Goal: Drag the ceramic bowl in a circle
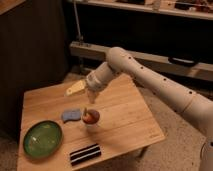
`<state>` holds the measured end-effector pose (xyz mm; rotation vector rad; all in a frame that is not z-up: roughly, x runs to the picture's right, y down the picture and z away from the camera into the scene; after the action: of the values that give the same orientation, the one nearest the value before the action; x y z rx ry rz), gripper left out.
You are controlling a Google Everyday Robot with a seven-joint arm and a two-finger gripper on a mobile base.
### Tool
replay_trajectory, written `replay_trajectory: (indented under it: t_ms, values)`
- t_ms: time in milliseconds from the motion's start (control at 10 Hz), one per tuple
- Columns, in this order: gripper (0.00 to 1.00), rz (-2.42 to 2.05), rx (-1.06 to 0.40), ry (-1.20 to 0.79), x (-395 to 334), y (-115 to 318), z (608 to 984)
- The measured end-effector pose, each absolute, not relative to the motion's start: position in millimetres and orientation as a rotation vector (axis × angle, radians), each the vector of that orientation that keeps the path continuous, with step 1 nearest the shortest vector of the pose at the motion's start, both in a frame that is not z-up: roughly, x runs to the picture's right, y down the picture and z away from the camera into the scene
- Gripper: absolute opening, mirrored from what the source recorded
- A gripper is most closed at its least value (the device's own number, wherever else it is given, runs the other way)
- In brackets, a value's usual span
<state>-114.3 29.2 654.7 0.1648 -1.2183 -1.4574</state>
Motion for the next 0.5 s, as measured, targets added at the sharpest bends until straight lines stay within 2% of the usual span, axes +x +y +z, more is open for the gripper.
replay_trajectory:
  t_ms: [500]
  values:
    - [0.8, -1.755, 0.087, -1.091, -195, 45, 640]
